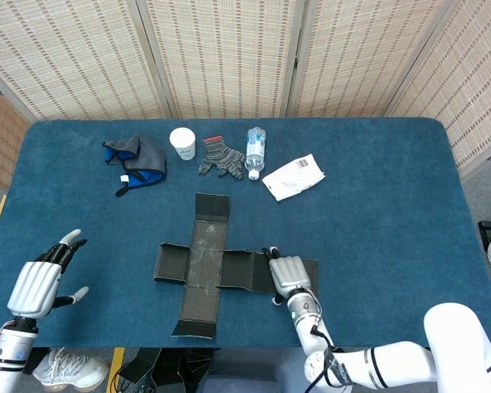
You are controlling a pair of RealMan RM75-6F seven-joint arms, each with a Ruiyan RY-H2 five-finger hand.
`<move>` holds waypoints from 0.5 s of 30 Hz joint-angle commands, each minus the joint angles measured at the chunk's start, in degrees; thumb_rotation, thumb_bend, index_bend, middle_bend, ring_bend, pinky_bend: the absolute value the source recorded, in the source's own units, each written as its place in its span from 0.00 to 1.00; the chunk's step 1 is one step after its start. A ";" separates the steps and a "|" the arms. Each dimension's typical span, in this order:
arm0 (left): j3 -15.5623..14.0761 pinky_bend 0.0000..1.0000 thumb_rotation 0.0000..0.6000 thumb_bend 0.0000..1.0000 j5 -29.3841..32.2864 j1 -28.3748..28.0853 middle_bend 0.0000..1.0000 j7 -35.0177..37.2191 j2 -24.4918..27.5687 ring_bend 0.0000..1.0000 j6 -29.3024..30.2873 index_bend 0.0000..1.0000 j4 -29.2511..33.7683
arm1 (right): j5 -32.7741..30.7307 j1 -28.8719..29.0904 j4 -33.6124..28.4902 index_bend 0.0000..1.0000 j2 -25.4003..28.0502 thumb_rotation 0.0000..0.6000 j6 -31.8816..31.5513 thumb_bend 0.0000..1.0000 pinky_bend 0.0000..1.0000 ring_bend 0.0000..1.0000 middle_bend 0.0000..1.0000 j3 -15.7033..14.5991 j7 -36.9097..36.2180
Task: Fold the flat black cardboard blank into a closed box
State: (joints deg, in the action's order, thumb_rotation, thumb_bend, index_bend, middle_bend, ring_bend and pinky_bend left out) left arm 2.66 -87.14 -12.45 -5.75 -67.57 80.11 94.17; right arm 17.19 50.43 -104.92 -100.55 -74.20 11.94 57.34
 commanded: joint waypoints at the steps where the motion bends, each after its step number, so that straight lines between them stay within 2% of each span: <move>1: 0.00 0.45 1.00 0.10 -0.09 -0.08 0.12 0.46 -0.10 0.24 -0.02 0.16 -0.33 | -0.63 0.56 0.40 0.00 -0.33 1.00 -0.02 0.00 0.92 0.76 0.07 0.08 0.56; 8: -0.16 0.45 1.00 0.10 -0.12 -0.01 0.12 1.56 -0.18 0.24 -0.03 0.16 -0.99 | -1.82 1.72 1.48 0.00 -1.08 1.00 0.03 0.00 0.92 0.76 0.09 0.46 1.20; 15: -0.26 0.45 1.00 0.10 -0.04 0.06 0.12 2.07 -0.18 0.24 -0.04 0.16 -1.27 | -1.86 2.32 2.29 0.04 -1.51 1.00 -0.29 0.00 0.92 0.78 0.12 0.53 1.21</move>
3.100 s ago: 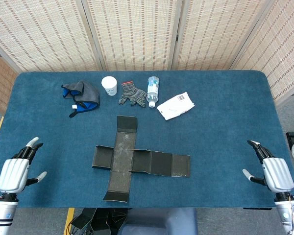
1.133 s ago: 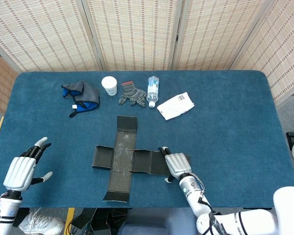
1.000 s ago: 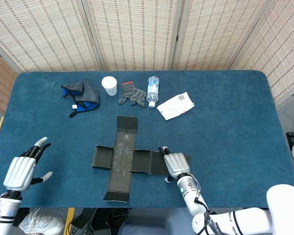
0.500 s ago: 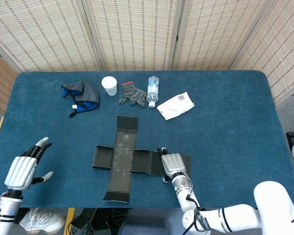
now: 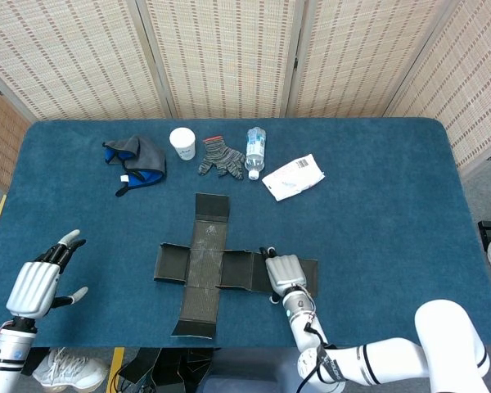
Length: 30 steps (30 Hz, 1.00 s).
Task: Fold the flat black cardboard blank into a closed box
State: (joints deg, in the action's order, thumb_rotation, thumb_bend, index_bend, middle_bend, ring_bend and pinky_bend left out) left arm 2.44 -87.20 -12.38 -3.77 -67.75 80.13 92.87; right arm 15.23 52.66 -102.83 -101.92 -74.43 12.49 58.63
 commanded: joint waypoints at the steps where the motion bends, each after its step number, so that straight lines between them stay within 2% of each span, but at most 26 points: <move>1: -0.09 0.45 1.00 0.10 -0.05 -0.01 0.12 0.20 0.05 0.24 -0.09 0.16 0.09 | 0.14 0.14 0.32 0.05 -0.26 1.00 -0.08 0.00 0.92 0.78 0.13 -0.04 -0.12; 16: -0.09 0.45 1.00 0.10 -0.22 -0.12 0.12 1.60 -0.10 0.24 -0.11 0.16 -1.59 | 3.97 0.19 4.40 0.13 -2.74 1.00 1.20 0.01 0.92 0.81 0.19 -0.50 -2.88; 20: 0.13 0.45 1.00 0.10 -0.34 -0.40 0.12 1.86 -0.09 0.24 -0.18 0.16 -1.83 | 9.08 -0.62 5.53 0.17 -2.12 1.00 3.29 0.07 0.92 0.82 0.23 -1.75 -5.80; 24: 0.68 0.45 1.00 0.09 -0.81 -1.33 0.12 3.11 -0.43 0.25 -0.62 0.17 -2.91 | 13.72 -1.28 6.33 0.19 0.37 1.00 7.51 0.07 0.92 0.82 0.24 -2.55 -9.21; 27: 1.53 0.45 1.00 0.10 -0.74 -2.84 0.13 5.06 -1.23 0.29 -2.00 0.20 -5.61 | 16.76 -1.45 7.25 0.21 2.51 1.00 11.04 0.08 0.92 0.83 0.26 -2.86 -11.72; 30: 2.47 0.45 1.00 0.10 -0.24 -5.01 0.15 7.50 -2.51 0.43 -4.57 0.22 -8.86 | 19.19 -1.53 8.23 0.22 4.02 1.00 13.84 0.07 0.93 0.83 0.27 -3.03 -14.12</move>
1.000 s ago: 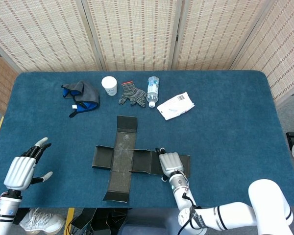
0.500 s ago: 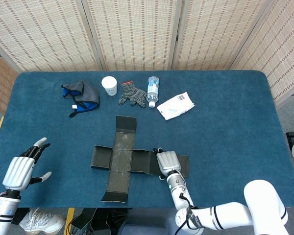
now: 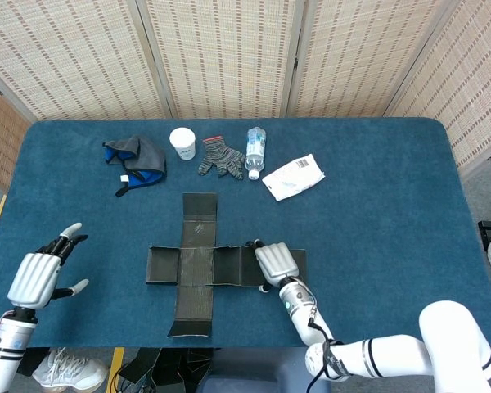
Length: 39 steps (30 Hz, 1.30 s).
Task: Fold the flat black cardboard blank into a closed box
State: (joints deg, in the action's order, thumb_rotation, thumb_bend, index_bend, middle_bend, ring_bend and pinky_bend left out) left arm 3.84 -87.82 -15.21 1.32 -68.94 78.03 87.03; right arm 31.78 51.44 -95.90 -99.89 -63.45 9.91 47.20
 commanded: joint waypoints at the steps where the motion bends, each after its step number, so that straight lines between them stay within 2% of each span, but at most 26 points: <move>1: 1.32 0.45 1.00 0.10 0.39 -2.92 0.15 3.01 -1.83 0.47 -3.23 0.22 -4.10 | 3.06 -0.30 1.58 0.22 2.28 1.00 3.32 0.08 0.93 0.83 0.27 -0.48 -3.11; 3: 1.56 0.46 1.00 0.09 0.07 -4.70 0.15 3.90 -3.01 0.56 -5.20 0.22 -6.70 | 3.91 -0.29 2.32 0.22 2.76 1.00 4.07 0.08 0.93 0.83 0.27 -0.46 -4.09; 5: 1.52 0.50 1.00 0.10 -0.33 -6.19 0.15 4.42 -3.97 0.60 -6.94 0.19 -8.82 | 4.26 -0.24 2.87 0.22 3.16 1.00 4.82 0.08 0.93 0.84 0.27 -0.37 -4.90; 11: -0.01 0.69 1.00 0.10 -3.53 -10.60 0.10 3.09 -8.56 0.63 -10.84 0.12 -18.14 | 4.22 0.12 3.70 0.22 4.31 1.00 6.47 0.08 0.93 0.83 0.27 -0.53 -6.21; 14: -0.65 0.82 1.00 0.10 -5.28 -12.17 0.07 3.43 -11.00 0.64 -11.01 0.08 -22.08 | 4.20 0.22 3.92 0.22 4.54 1.00 6.61 0.08 0.93 0.83 0.27 -0.64 -6.55; 16: -1.00 0.86 1.00 0.10 -6.43 -13.25 0.06 3.68 -13.29 0.65 -10.76 0.06 -25.36 | 4.41 0.26 4.00 0.22 4.65 1.00 6.60 0.08 0.93 0.84 0.27 -0.75 -6.84; 23: -2.62 0.89 1.00 0.10 -9.22 -16.76 0.03 6.17 -20.78 0.65 -10.82 0.01 -36.42 | 4.53 0.20 3.76 0.22 5.14 1.00 6.21 0.08 0.93 0.83 0.27 -1.22 -7.43; 29: -3.63 0.89 1.00 0.10 -10.23 -18.23 0.00 7.90 -25.53 0.65 -9.89 0.00 -43.49 | 4.69 -0.17 3.45 0.22 5.64 1.00 6.17 0.08 0.93 0.83 0.27 -1.55 -8.38; 39: -4.89 0.89 1.00 0.10 -10.40 -20.49 0.00 10.35 -31.97 0.64 -9.98 0.00 -50.99 | 5.78 -0.43 3.93 0.22 6.22 1.00 7.28 0.08 0.93 0.83 0.27 -1.91 -10.44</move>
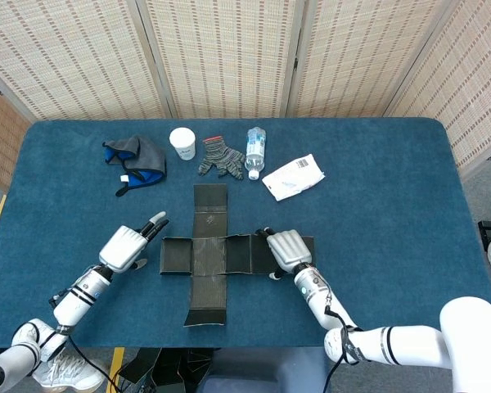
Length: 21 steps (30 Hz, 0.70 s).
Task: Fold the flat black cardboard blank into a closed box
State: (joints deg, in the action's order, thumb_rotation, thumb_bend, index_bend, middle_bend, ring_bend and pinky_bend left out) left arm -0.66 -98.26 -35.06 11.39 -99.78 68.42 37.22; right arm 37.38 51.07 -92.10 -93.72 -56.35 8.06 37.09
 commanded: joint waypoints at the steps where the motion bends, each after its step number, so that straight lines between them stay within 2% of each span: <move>1: -0.40 0.89 1.00 0.10 0.21 -0.79 0.00 0.44 -1.57 0.64 -0.59 0.00 -1.48 | 0.29 -0.09 0.22 0.22 0.03 1.00 0.24 0.08 0.93 0.83 0.27 -0.09 -0.51; 8: 0.29 0.89 1.00 0.10 1.98 -1.70 0.00 3.14 -4.10 0.63 -0.99 0.00 -1.60 | 1.02 -0.03 0.06 0.22 -0.04 1.00 0.72 0.08 0.93 0.83 0.27 -0.03 -1.62; 21: 1.97 0.89 1.00 0.10 6.67 -2.20 0.00 11.29 -3.30 0.61 -4.08 0.00 6.78 | 2.13 2.07 -0.47 0.23 -0.01 1.00 1.57 0.08 0.93 0.83 0.27 0.71 -0.87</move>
State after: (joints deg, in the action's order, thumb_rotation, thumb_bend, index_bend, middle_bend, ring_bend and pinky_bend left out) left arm 1.04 -92.20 -37.22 21.97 -103.32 64.89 43.21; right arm 39.46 53.06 -92.55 -93.71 -54.81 8.73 36.15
